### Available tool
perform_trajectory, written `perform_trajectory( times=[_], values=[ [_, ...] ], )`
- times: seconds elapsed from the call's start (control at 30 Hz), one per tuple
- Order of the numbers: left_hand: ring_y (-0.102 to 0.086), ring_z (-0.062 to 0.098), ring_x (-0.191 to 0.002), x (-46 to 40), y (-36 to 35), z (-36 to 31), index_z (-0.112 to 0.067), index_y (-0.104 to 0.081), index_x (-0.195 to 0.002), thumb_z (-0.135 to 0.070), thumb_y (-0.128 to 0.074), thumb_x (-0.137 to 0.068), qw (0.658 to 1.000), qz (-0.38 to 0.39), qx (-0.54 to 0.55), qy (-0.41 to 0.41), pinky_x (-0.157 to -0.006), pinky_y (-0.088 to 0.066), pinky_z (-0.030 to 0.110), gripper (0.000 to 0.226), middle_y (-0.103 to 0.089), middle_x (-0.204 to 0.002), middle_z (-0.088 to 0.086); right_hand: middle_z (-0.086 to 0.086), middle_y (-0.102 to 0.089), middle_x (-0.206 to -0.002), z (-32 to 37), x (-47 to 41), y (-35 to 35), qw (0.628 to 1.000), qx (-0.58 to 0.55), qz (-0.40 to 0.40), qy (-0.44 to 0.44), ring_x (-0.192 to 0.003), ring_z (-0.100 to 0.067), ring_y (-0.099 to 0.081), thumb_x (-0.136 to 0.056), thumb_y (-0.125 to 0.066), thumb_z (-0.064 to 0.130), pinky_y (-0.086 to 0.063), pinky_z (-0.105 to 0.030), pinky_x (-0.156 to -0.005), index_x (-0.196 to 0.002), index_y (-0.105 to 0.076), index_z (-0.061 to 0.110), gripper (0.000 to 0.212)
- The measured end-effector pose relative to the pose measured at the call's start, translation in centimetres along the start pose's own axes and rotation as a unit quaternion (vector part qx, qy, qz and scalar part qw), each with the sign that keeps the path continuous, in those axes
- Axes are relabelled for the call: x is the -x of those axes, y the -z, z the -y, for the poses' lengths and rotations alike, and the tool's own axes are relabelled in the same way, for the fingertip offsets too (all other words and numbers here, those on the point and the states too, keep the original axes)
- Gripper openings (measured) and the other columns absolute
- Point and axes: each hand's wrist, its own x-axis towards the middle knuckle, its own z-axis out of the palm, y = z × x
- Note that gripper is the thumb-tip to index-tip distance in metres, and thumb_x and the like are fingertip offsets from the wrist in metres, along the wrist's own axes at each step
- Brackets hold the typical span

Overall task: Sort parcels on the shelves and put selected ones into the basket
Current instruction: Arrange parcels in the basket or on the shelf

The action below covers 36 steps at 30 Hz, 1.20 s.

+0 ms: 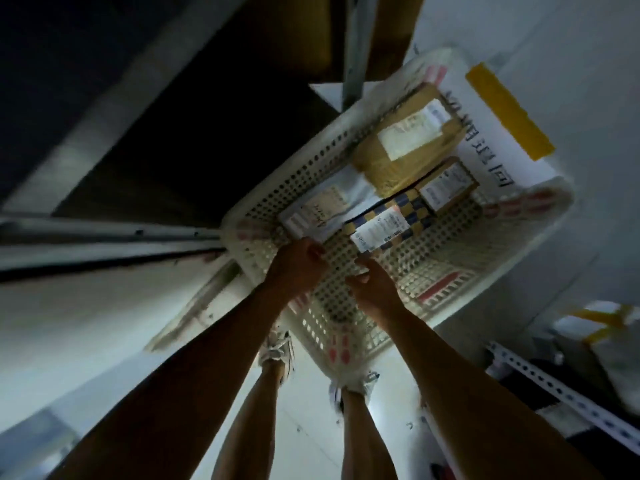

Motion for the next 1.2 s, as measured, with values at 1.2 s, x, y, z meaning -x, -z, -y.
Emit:
perform_trajectory(
  times=[1.2],
  values=[
    [-0.068,0.008,-0.091,44.7,-0.1,48.2,-0.030,-0.077,-0.086,-0.021,-0.067,-0.088,0.597,-0.458,0.582,0.307,-0.079,-0.050,0.020,0.014,-0.075,-0.090,-0.010,0.000,-0.076,-0.084,0.8,31.9,-50.0,0.734,0.466,0.429,0.245,-0.073,-0.016,-0.073,-0.091,-0.069,0.018,-0.054,-0.032,-0.073,-0.092,-0.073,0.021,0.005]
  ],
)
